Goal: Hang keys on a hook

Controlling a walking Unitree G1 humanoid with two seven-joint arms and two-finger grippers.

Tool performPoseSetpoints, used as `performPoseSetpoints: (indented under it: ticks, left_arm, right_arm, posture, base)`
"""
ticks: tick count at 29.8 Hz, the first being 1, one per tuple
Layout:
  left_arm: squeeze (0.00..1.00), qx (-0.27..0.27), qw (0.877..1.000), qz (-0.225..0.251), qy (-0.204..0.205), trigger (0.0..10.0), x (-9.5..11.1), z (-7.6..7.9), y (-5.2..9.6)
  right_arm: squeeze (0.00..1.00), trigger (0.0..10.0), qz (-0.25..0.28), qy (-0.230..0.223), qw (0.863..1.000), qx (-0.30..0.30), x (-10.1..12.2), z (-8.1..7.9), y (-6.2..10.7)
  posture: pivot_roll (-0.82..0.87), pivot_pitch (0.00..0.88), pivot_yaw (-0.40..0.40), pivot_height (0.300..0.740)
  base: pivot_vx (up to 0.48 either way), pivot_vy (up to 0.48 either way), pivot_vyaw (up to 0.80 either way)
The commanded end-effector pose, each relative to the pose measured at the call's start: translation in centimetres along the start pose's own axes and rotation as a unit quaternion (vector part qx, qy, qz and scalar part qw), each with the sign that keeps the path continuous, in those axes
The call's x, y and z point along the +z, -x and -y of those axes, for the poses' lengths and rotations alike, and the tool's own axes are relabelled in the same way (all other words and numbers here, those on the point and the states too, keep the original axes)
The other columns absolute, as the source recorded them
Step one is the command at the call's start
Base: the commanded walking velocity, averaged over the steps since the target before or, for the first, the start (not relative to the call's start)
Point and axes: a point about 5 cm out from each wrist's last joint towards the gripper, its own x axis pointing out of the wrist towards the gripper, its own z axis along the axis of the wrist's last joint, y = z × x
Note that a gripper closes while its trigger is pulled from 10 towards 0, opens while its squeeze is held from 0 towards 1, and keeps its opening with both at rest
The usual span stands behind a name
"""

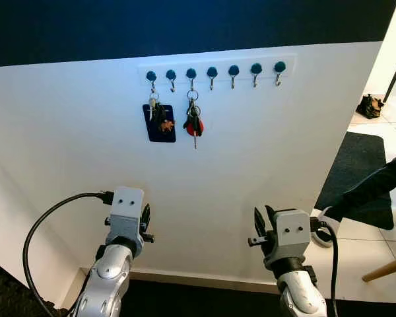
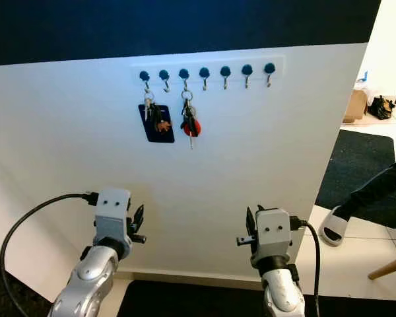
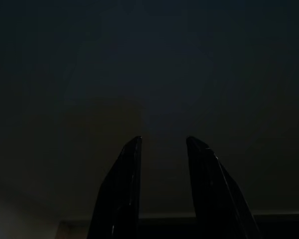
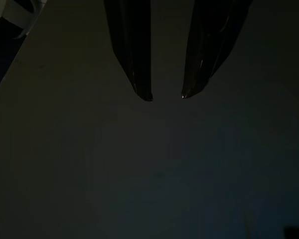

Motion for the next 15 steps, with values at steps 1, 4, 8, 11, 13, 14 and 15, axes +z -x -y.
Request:
performPoseSetpoints:
  ticks: [1, 4, 8, 11, 13, 14, 15]
  left_arm:
    - [0.0, 0.011, 1.0, -0.011, -0.001, 10.0, -0.8, -0.4, 0.3]
    - [0.0, 0.025, 1.0, -0.014, 0.008, 10.0, -1.1, -0.8, 0.4]
    - [0.0, 0.059, 0.998, -0.025, 0.025, 10.0, -1.8, -1.8, 0.4]
    - [0.0, 0.086, 0.994, -0.043, 0.043, 10.0, -2.8, -2.7, 0.6]
    - [0.0, 0.098, 0.992, -0.06, 0.05, 10.0, -3.6, -3.3, 0.9]
    - [0.0, 0.1, 0.992, -0.065, 0.048, 10.0, -4.0, -3.6, 1.2]
    - [0.0, 0.1, 0.992, -0.065, 0.046, 10.0, -4.2, -3.6, 1.3]
  right_arm:
    - [0.0, 10.0, -0.011, 0.001, 1.0, 0.007, -0.5, -0.3, 0.2]
    - [0.0, 10.0, -0.019, -0.002, 1.0, -0.001, -0.9, -0.1, 0.3]
    - [0.0, 10.0, -0.028, -0.003, 1.0, -0.013, -1.4, 0.3, 0.5]
    - [0.0, 10.0, -0.033, -0.001, 0.999, -0.018, -1.8, 0.6, 0.5]
    - [0.0, 10.0, -0.04, 0.0, 0.999, -0.023, -2.2, 0.9, 0.6]
    - [0.0, 10.0, -0.047, -0.001, 0.998, -0.028, -2.6, 1.1, 0.8]
    - [0.0, 10.0, -0.05, -0.002, 0.998, -0.03, -2.7, 1.2, 0.9]
  posture:
    - [0.0, 0.145, 0.124, 0.74]
    - [0.0, 0.143, 0.125, 0.74]
    - [0.0, 0.141, 0.125, 0.74]
    - [-0.01, 0.126, 0.127, 0.74]
    - [-0.01, 0.123, 0.127, 0.74]
    - [-0.02, 0.117, 0.126, 0.74]
    - [-0.02, 0.113, 0.125, 0.74]
  base:
    - [0.0, 0.0, 0.0]
    - [0.0, 0.0, 0.0]
    - [0.0, 0.0, 0.0]
    - [0.0, 0.0, 0.0]
    - [0.0, 0.0, 0.0]
    - [0.0, 0.0, 0.0]
    - [0.0, 0.0, 0.0]
